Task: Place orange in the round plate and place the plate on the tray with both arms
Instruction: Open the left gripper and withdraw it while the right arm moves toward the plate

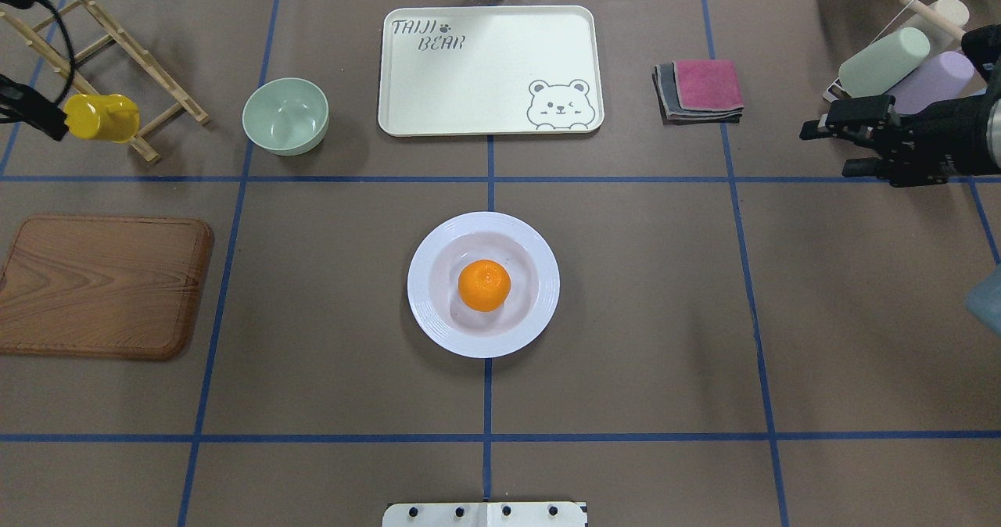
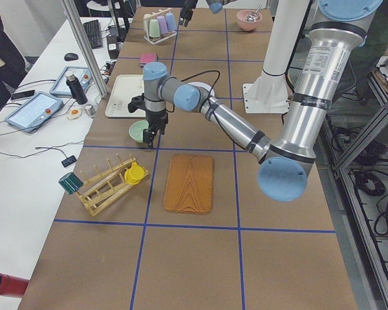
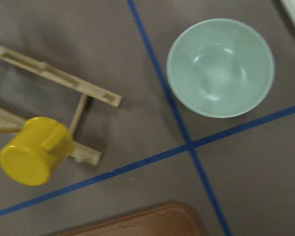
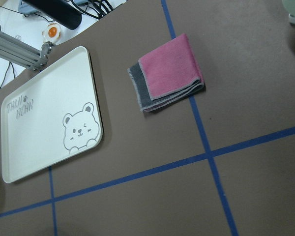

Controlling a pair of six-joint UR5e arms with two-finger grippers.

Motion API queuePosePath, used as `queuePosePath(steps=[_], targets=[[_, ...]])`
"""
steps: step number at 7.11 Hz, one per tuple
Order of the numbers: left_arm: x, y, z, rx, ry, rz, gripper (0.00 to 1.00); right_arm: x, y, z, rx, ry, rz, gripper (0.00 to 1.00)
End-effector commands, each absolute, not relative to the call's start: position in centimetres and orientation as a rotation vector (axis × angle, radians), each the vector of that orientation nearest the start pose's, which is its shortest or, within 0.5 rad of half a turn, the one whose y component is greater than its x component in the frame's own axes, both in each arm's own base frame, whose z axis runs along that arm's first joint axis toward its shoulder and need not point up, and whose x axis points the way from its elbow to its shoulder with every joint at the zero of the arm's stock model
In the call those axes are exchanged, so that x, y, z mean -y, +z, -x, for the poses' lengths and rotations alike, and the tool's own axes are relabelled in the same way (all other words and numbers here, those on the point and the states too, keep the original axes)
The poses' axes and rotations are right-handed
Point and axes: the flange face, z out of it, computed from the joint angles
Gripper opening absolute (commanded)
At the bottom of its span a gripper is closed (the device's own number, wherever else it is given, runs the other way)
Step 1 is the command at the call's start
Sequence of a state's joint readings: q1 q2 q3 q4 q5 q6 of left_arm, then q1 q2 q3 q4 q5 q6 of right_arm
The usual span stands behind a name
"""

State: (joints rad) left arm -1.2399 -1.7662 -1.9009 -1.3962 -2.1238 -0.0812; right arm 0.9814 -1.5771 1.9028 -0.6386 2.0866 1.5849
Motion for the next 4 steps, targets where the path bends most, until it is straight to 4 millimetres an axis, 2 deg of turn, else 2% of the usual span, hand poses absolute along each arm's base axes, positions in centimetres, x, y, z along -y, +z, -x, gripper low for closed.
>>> queuePosePath(steps=[1, 2, 3, 4], targets=[[52.0, 50.1, 1.7, -0.591, 0.295, -0.211, 0.99, 41.1, 36.1, 26.8, 1.402, 0.688, -0.159, 0.99], [50.6, 53.2, 5.1, -0.682, 0.219, -0.173, 0.99, 38.7, 34.9, 30.3, 1.431, 0.761, -0.157, 0.99], [49.8, 55.5, 6.3, -0.734, 0.171, -0.13, 0.99, 36.0, 34.0, 34.5, 1.461, 0.821, -0.161, 0.99], [46.5, 59.2, 8.1, -0.752, 0.14, -0.1, 0.99, 33.1, 33.4, 37.8, 1.496, 0.859, -0.163, 0.98]])
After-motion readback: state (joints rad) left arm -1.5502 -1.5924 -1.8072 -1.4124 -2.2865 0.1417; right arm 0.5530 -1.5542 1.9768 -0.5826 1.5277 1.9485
